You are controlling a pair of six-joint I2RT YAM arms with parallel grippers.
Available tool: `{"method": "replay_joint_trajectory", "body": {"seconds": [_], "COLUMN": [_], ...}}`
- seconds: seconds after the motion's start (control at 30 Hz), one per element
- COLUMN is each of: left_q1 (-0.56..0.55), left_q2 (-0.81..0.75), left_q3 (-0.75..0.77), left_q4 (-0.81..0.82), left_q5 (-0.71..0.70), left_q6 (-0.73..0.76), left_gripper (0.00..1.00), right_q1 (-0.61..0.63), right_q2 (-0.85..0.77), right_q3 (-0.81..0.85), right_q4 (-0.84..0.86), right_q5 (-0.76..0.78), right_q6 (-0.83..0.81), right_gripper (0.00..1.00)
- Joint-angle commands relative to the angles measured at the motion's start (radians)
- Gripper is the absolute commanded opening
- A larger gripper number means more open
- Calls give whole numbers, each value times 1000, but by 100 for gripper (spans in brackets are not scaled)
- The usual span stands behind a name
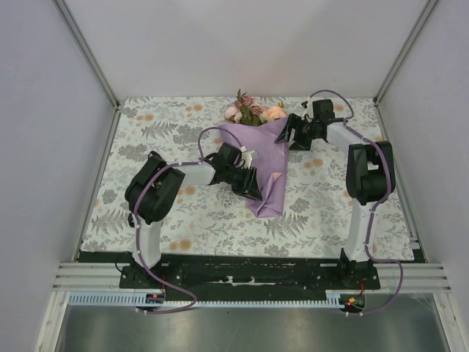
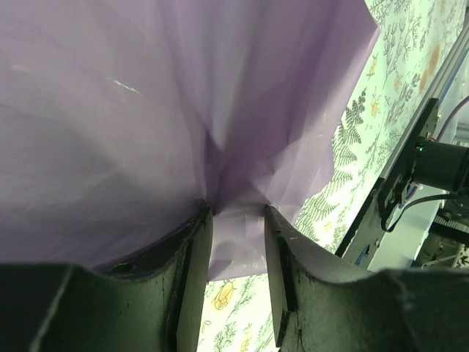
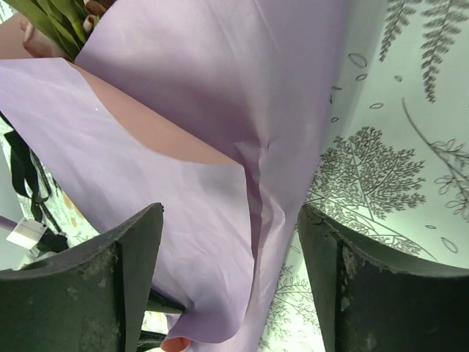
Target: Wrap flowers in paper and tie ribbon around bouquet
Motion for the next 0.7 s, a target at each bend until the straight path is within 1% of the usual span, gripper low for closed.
{"method": "replay_joint_trajectory", "body": {"seconds": [0.0, 0.1, 0.23, 0.33, 0.37, 0.43, 0.47, 0.5, 0.57, 0.67], "left_q1": [-13, -13, -13, -13, -13, -13, -13, -13, -13, -14], "left_q2": [43, 45, 40, 33, 27, 11, 1, -10, -48, -114], "left_q3": [11, 18, 17, 8, 5, -3, -11, -20, -47, -109], "left_q4": [-75, -80, -81, -96, -101, -112, -116, -119, -119, -112], "left_q5": [-76, -73, -71, -65, -68, -70, -73, -71, -68, -44], "left_q6": [87, 91, 97, 110, 114, 123, 125, 126, 120, 102], "left_gripper": [44, 43, 44, 44, 43, 43, 43, 43, 43, 43], "right_q1": [-4, -6, -1, -6, -3, -3, -3, -3, -1, -1], "right_q2": [-6, -9, 48, 103, 108, 108, 103, 97, 74, 28], "right_q3": [89, 73, 77, 91, 81, 50, 33, 18, -18, -79], "right_q4": [-98, -119, -113, -119, -103, -75, -58, -50, -40, -44], "right_q5": [52, 26, -23, -80, -104, -141, -155, -167, -189, -239], "right_q6": [-25, -28, -41, -33, -27, -7, -1, -4, -10, -39], "right_gripper": [82, 82, 72, 67, 61, 45, 32, 21, 0, 0]}}
